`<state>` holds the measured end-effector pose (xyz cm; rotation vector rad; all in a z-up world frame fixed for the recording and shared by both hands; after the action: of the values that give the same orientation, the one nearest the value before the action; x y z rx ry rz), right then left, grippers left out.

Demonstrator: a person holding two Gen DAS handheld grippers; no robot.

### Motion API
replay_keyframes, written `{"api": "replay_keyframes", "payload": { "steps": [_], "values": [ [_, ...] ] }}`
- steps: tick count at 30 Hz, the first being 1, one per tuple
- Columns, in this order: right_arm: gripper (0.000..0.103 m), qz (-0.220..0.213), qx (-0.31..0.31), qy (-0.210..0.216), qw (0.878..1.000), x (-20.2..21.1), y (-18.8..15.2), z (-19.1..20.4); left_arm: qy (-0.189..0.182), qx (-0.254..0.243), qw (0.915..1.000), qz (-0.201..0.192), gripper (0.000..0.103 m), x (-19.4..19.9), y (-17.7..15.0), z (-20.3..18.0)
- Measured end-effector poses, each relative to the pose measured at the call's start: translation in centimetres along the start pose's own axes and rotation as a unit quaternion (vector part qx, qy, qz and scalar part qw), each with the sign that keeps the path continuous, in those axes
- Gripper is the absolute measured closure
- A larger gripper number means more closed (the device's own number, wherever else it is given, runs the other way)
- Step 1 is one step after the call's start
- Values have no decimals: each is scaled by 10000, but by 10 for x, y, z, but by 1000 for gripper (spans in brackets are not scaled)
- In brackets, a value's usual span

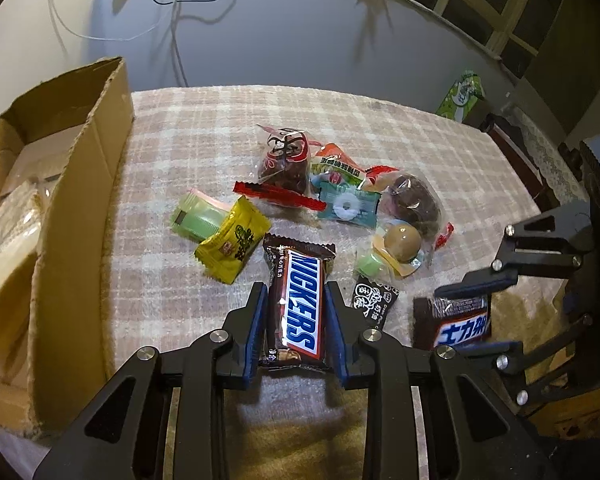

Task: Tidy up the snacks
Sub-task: 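Carry both bars into the cardboard box and open both tools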

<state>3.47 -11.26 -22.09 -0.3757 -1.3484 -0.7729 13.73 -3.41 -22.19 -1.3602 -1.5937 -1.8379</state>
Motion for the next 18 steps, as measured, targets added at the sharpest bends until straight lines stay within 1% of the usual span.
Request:
{"api": "replay_keyframes", "payload": {
  "steps": [1, 8, 11, 18],
  "values": [
    [72, -27, -95, 8, 10000, 1, -1, -1, -5, 25, 10000, -21, 76, 1, -1, 0],
    [72, -262, -629, 66, 9977, 9, -7, -14, -46, 163, 9997, -191, 76, 13, -4, 1],
    [72, -394, -850, 160, 9955, 17, -7, -14, -57, 219, 9992, -323, 76, 23, -3, 3],
    [73, -862, -1383, 241, 9863, 45, 4, -20, -8, 315, 9974, -642, 76, 52, 2, 14]
  ]
}}
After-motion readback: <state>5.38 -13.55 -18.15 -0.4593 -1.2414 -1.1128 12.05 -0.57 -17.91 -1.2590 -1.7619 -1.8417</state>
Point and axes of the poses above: each gripper's, at about its wrist camera, not at the fingertips, and x roughly against the way its jaws point, z to its left, y to its top, the point moved 9 cm from there along -x, roughly the way its jaws point, and after that the axes turned 14 degrees about -x, right-handed, at the moved point
